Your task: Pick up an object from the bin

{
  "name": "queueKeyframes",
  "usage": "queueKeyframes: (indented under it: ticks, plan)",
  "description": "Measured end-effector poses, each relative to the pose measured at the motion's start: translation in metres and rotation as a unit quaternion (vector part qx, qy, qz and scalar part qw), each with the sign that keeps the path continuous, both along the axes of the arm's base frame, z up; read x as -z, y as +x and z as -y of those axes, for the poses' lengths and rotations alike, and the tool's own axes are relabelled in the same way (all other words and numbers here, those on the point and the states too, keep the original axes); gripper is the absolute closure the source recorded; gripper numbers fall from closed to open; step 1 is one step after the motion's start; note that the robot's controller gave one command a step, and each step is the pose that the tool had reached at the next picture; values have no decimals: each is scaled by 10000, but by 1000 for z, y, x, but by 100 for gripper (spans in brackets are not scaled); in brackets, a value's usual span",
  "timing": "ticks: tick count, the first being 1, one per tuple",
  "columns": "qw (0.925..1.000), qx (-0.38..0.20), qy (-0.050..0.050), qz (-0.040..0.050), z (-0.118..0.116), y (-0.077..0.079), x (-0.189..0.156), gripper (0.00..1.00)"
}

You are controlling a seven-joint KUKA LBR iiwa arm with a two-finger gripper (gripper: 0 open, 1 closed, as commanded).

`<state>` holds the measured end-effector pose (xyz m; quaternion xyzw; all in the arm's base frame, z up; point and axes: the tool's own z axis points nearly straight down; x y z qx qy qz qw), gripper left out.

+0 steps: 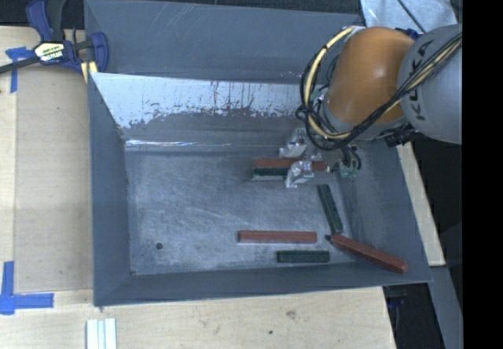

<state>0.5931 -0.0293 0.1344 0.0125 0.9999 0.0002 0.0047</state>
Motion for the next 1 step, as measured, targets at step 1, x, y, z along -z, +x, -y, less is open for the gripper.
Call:
queueKeyframes:
  ticks: [1]
  plan:
    - [9952, -976, -11, -12, 34, 33, -180, 100]
